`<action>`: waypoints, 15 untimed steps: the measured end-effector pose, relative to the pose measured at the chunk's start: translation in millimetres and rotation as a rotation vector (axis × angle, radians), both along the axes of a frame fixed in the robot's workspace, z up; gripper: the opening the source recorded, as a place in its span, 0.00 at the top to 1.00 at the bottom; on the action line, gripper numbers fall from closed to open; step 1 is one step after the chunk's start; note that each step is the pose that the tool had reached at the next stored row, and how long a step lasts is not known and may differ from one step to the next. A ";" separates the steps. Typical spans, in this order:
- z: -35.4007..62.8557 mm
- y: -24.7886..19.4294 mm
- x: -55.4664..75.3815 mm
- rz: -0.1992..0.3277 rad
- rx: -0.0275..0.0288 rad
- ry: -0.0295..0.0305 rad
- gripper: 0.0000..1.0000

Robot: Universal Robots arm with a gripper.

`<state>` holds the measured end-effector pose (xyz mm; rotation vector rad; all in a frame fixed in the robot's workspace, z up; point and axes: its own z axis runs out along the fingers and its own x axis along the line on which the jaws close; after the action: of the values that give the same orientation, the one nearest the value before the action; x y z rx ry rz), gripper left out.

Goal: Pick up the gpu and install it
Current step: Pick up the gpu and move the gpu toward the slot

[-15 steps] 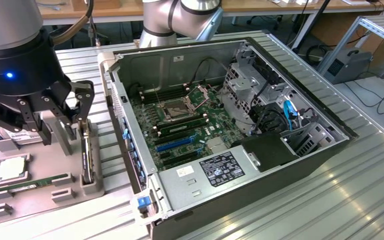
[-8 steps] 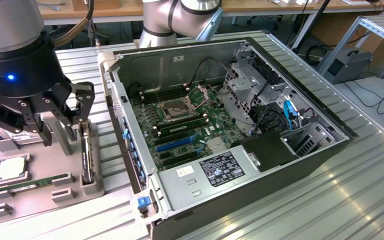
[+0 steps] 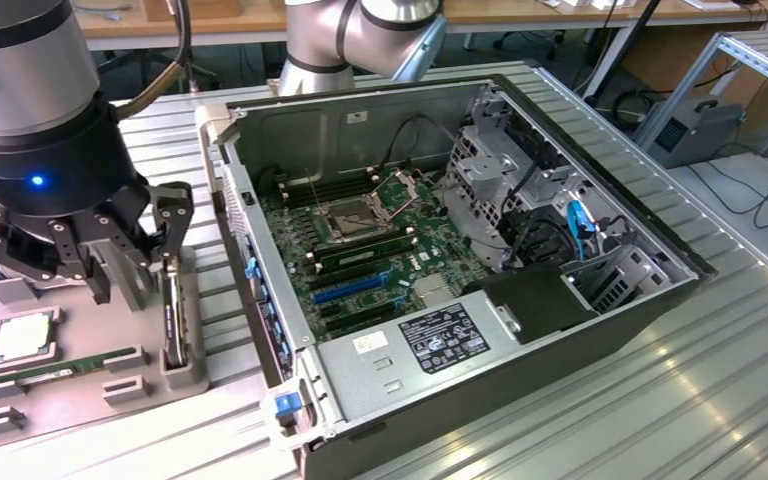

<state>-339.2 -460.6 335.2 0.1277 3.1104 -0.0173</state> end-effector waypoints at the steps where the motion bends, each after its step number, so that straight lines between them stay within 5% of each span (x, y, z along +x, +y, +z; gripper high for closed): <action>1: -3.2 -0.1 0.0 0.000 -0.0001 0.0001 0.58; 15: -11.5 -0.1 0.0 0.000 -0.0001 0.0001 0.58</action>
<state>-339.2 -460.6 323.8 0.1277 3.1105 -0.0174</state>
